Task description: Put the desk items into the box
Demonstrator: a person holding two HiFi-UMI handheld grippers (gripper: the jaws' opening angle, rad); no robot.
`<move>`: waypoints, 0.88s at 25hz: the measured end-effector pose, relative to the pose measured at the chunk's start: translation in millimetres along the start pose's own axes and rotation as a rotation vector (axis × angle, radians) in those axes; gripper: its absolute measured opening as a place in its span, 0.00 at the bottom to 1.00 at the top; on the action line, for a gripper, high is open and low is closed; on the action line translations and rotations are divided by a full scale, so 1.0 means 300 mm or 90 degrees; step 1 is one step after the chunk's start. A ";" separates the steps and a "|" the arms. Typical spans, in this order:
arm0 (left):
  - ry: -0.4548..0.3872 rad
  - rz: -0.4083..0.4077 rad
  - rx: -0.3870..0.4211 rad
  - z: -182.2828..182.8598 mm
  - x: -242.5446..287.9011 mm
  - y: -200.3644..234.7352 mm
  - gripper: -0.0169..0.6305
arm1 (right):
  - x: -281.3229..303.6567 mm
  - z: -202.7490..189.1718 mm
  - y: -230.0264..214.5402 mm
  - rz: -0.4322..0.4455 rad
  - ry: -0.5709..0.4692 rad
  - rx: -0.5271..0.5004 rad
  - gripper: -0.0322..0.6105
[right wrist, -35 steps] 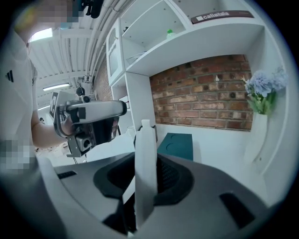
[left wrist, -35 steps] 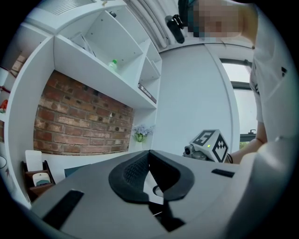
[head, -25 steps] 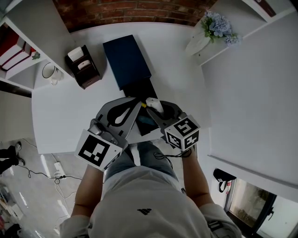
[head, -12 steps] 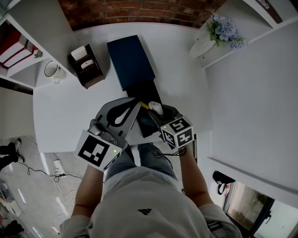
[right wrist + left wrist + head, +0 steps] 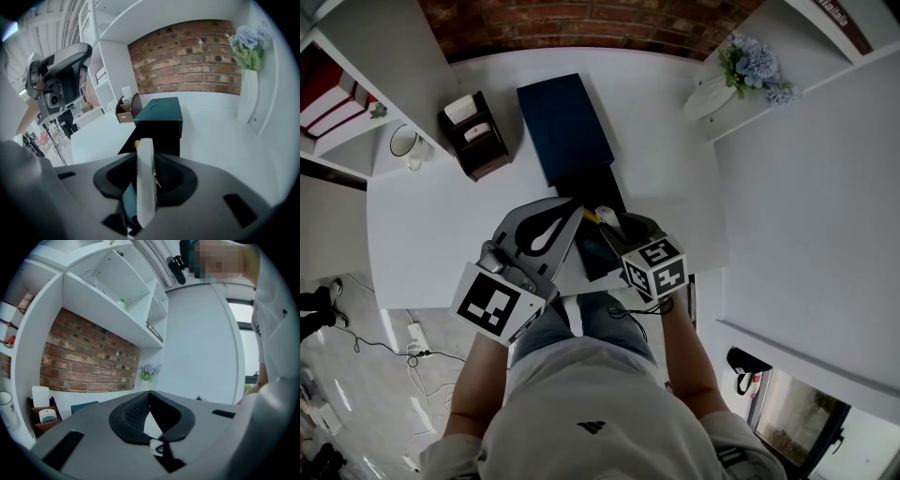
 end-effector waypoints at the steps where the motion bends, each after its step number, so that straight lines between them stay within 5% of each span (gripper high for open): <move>1: -0.001 -0.001 0.000 0.000 0.002 -0.001 0.04 | -0.001 0.003 -0.001 0.002 -0.002 0.001 0.25; 16: -0.005 -0.014 0.008 0.008 0.026 -0.034 0.04 | -0.062 0.061 0.016 0.014 -0.059 -0.016 0.24; 22: -0.005 -0.018 0.013 0.012 0.030 -0.059 0.04 | -0.115 0.125 0.050 0.025 -0.114 -0.041 0.12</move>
Point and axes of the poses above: the fingertips, and each gripper's own axes: x forward along the fingers, y to its left, z out of its top, the point moved 7 cm from there along -x, backward along the fingers, and after that the axes turned 15 degrees about z, right-handed, at the moved point
